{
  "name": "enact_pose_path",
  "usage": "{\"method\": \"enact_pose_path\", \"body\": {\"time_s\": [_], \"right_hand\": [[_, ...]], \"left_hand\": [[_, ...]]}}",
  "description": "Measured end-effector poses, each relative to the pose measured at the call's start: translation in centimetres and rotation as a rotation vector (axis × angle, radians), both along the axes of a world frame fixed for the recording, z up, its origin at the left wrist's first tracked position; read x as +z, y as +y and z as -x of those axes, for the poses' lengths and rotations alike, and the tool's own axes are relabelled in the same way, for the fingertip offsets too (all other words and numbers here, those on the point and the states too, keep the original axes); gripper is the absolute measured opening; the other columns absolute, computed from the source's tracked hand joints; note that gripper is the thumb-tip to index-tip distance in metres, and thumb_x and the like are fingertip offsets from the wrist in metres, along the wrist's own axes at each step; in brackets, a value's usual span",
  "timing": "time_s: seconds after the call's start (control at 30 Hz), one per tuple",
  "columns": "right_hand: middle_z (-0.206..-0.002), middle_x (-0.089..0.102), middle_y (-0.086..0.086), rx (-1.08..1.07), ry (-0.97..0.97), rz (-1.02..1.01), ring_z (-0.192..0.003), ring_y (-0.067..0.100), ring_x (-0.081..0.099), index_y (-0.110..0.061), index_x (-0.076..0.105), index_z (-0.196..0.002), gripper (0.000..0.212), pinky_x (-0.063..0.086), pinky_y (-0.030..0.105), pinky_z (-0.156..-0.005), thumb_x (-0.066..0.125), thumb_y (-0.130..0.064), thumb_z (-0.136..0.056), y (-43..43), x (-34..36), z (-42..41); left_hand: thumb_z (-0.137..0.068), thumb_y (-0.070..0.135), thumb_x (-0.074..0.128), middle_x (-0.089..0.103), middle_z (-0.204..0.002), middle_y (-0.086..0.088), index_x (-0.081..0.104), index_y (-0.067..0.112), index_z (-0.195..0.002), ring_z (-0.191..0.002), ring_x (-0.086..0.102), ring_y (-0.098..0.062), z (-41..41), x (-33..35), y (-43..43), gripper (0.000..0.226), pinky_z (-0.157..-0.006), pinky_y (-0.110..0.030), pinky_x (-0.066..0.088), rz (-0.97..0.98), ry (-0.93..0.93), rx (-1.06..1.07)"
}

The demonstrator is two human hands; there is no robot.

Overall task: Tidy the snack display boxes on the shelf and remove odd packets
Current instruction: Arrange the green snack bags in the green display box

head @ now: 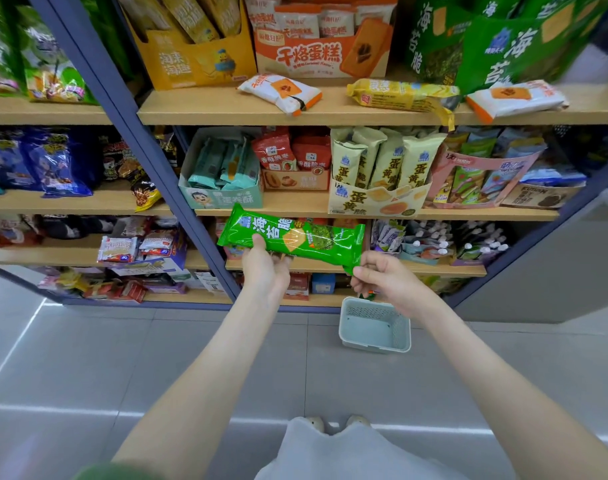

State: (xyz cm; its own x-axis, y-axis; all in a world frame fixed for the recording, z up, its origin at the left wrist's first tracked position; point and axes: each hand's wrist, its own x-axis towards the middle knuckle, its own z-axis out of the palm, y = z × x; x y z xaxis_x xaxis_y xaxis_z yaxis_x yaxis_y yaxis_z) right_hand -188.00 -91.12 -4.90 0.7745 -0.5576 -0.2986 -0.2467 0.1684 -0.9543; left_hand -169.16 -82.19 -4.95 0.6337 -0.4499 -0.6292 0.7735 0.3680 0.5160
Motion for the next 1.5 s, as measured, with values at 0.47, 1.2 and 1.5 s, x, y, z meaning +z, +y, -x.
{"method": "enact_pose_path", "body": {"time_s": [0.47, 1.2, 1.5], "right_hand": [[-0.131, 0.060, -0.001, 0.202, -0.030, -0.216, -0.114, 0.021, 0.062, -0.031, 0.039, -0.140, 0.071, 0.053, 0.033, -0.086, 0.068, -0.031, -0.076, -0.4, 2.0, -0.2], [-0.122, 0.067, -0.006, 0.014, -0.177, -0.053, -0.114, 0.015, 0.063, -0.036, 0.033, -0.140, 0.059, 0.050, 0.038, -0.097, 0.059, -0.018, -0.089, 1.9, 3.0, -1.4], [-0.142, 0.049, -0.016, -0.025, -0.117, 0.146, -0.125, 0.006, 0.052, -0.040, 0.030, -0.148, 0.067, 0.048, 0.036, -0.101, 0.063, -0.020, -0.093, 2.6, 3.1, -2.1]], "left_hand": [[-0.103, 0.019, 0.033, 0.070, -0.103, -0.008, 0.055, 0.011, -0.115, -0.095, 0.067, -0.021, 2.5, 1.8, 0.7, 0.026, -0.090, -0.044, 0.053, 0.338, -0.265, -0.492], [-0.101, 0.022, 0.048, 0.068, -0.112, -0.006, 0.057, 0.008, -0.125, -0.097, 0.067, -0.016, 3.1, 3.2, 1.8, 0.028, -0.077, -0.028, 0.056, -0.119, -0.773, -0.738], [-0.080, 0.044, 0.075, 0.071, -0.102, 0.000, 0.045, 0.027, -0.104, -0.094, 0.069, -0.017, 3.8, 4.4, 1.5, 0.042, -0.085, -0.042, 0.057, -0.364, -1.010, -0.787]]}}
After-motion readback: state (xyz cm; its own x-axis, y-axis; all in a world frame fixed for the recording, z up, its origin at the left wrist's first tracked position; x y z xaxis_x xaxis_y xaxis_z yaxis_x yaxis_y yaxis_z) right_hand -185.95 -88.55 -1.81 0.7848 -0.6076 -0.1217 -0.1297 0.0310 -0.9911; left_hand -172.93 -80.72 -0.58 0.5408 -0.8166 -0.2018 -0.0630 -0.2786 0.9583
